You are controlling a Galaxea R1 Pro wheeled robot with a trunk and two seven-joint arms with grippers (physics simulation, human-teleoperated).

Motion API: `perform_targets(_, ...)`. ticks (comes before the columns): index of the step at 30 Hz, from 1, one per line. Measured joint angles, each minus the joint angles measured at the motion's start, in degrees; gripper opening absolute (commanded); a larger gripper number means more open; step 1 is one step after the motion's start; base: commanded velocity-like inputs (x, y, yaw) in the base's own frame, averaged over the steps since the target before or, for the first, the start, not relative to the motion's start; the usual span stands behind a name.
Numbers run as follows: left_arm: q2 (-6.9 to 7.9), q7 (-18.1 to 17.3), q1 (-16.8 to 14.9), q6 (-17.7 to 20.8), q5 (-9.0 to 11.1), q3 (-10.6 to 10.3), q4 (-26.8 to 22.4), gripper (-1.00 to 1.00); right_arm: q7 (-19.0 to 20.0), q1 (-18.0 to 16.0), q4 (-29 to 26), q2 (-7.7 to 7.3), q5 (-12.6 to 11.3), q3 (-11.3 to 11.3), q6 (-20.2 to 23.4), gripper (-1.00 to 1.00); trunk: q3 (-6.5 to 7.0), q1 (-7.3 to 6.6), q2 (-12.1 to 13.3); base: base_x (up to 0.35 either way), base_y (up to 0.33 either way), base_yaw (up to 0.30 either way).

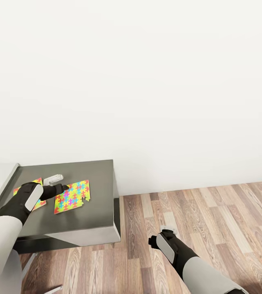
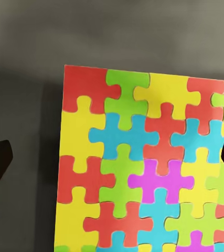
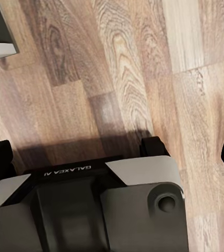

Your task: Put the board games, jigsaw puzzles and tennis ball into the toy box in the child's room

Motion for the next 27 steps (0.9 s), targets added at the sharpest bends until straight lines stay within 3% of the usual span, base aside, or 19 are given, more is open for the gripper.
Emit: perform_targets(27,0.08,-1.7,0.0,0.0,0.2,0.0,0.0,1.00,0.0,0.0,0.0,0.04,0.0,0.0,0.0,1.00,-0.79,0.00,0.0,0.000,0.000,0.000)
